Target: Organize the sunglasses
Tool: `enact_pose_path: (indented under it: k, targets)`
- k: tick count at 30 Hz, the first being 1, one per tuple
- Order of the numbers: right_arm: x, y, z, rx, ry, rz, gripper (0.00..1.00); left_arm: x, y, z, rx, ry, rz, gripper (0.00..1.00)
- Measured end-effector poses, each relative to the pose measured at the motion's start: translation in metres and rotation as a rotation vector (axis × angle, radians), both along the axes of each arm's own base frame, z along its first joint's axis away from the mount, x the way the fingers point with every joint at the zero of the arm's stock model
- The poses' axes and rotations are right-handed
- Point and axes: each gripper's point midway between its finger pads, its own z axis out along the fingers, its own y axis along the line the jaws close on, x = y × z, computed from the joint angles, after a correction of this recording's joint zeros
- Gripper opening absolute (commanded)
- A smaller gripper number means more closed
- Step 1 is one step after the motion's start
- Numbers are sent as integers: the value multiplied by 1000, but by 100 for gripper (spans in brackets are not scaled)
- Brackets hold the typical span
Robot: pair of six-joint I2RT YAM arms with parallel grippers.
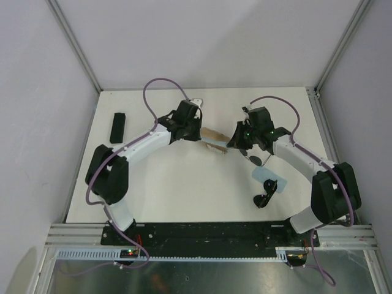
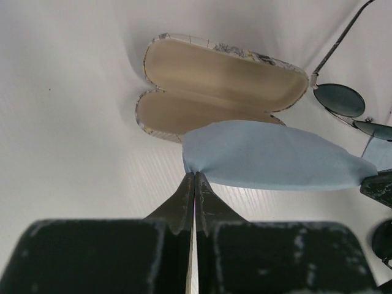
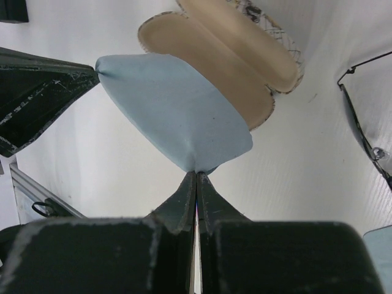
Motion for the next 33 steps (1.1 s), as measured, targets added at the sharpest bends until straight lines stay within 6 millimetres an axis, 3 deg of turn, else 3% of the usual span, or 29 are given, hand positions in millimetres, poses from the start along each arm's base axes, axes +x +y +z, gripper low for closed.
enact_pose_path:
  k: [16, 24, 33]
  targets:
    - [34, 1, -30, 6, 61, -22, 0, 51, -6, -29, -15, 42, -31, 0]
    - [54, 5, -35, 12, 63, -27, 0, 58, -9, -46, -4, 67, -45, 0]
    - [54, 5, -54, -4, 103, -27, 0, 61, -5, -50, 8, 67, -48, 0]
